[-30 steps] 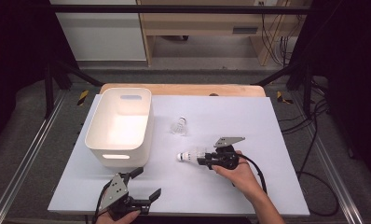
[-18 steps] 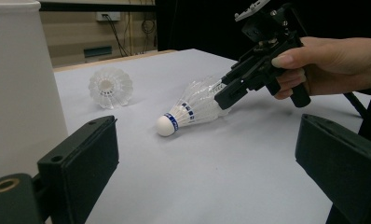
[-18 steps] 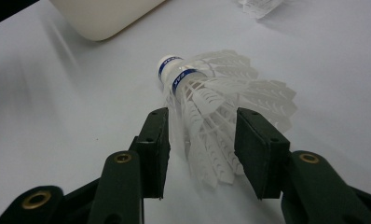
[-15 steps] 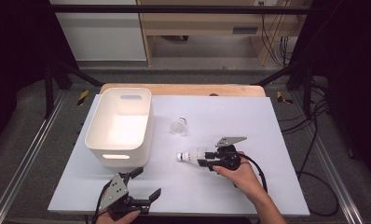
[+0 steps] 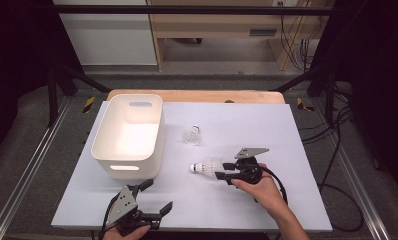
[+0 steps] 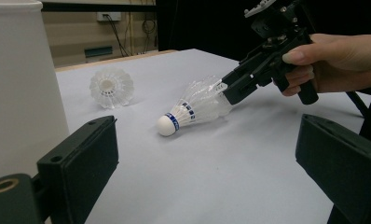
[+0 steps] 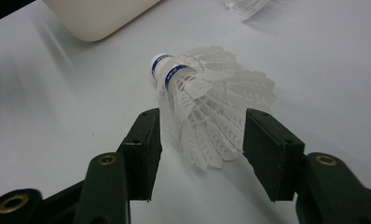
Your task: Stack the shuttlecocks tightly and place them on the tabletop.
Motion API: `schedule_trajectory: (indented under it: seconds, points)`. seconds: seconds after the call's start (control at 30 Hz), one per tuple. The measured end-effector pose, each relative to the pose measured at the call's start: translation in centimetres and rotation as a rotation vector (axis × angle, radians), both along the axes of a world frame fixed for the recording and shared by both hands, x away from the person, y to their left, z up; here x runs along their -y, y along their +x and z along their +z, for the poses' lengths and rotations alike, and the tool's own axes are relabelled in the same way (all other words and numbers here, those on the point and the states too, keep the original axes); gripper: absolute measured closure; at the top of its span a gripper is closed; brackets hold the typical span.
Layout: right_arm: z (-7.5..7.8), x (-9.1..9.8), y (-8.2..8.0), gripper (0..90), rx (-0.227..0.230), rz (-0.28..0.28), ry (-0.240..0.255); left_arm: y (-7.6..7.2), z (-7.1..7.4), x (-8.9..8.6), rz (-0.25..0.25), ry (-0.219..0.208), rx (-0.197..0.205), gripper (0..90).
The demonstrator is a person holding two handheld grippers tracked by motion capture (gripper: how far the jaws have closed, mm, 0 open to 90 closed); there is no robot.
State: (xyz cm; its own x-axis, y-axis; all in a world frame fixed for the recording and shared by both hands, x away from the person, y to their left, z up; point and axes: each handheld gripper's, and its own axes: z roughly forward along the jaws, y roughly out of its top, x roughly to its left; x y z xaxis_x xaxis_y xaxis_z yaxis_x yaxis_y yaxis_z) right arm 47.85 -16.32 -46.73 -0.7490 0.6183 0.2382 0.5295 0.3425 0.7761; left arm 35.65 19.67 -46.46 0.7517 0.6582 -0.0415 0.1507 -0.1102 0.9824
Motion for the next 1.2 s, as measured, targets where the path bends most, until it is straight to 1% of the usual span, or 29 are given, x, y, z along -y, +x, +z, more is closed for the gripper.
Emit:
schedule_trajectory:
  seconds: [0.07,0.13,0.17,0.2,0.23,0.3,0.37,0.4,0.5,0.63,0.77,0.83,0.93,1.0,1.1,1.2]
  points:
    - [0.2,0.1,-0.2,42.2,-0.001,-0.005,-0.007,0.0,0.0,-0.1,0.003,0.0,0.0,5.8]
    - [0.6,0.3,-0.4,33.1,0.013,-0.012,-0.021,0.1,0.0,-0.2,0.008,-0.008,-0.002,5.8]
    - [1.0,0.3,-0.6,27.0,0.026,-0.022,-0.037,0.1,0.0,-0.2,0.009,-0.008,-0.002,5.8]
    - [1.2,0.3,-0.7,23.7,0.037,-0.025,-0.048,0.1,0.0,-0.3,0.011,-0.006,-0.001,5.7]
    - [1.6,0.3,-0.9,20.9,0.05,-0.032,-0.059,0.1,0.0,-0.3,0.012,-0.007,-0.002,5.6]
    - [2.2,0.2,-1.2,15.9,0.06,-0.041,-0.064,0.1,0.0,-0.3,0.012,-0.003,-0.005,5.4]
    - [3.0,-0.2,-1.3,11.5,0.087,-0.056,-0.091,0.1,0.0,-0.3,0.011,-0.011,-0.006,5.1]
    - [3.4,-0.4,-1.3,10.5,0.099,-0.058,-0.101,0.1,0.0,-0.3,0.011,-0.013,-0.008,4.8]
    - [4.4,-1.4,-1.4,7.7,0.133,-0.057,-0.102,0.1,0.1,-0.4,0.012,-0.021,-0.007,4.3]
    - [5.8,-3.1,-1.0,5.9,0.178,-0.049,-0.107,0.1,0.2,-0.7,0.01,-0.029,0.004,2.8]
    - [6.9,-4.4,0.1,6.4,0.204,-0.068,-0.108,0.2,0.3,-1.3,0.018,-0.037,0.015,2.3]
    - [7.4,-5.1,0.8,6.6,0.221,-0.086,-0.107,0.3,0.4,-1.6,0.024,-0.034,0.021,2.2]
    - [7.8,-5.6,1.7,6.6,0.228,-0.104,-0.104,0.4,0.5,-2.2,0.037,-0.04,0.021,2.2]
    - [7.9,-6.0,2.4,6.6,0.22,-0.119,-0.1,0.5,0.5,-2.4,0.044,-0.044,0.021,2.2]
    - [8.1,-6.6,3.2,7.2,0.223,-0.136,-0.11,0.6,0.5,-2.7,0.049,-0.044,0.024,2.3]
    - [8.2,-7.2,4.0,7.7,0.219,-0.138,-0.127,0.7,0.5,-2.7,0.05,-0.046,0.023,2.3]
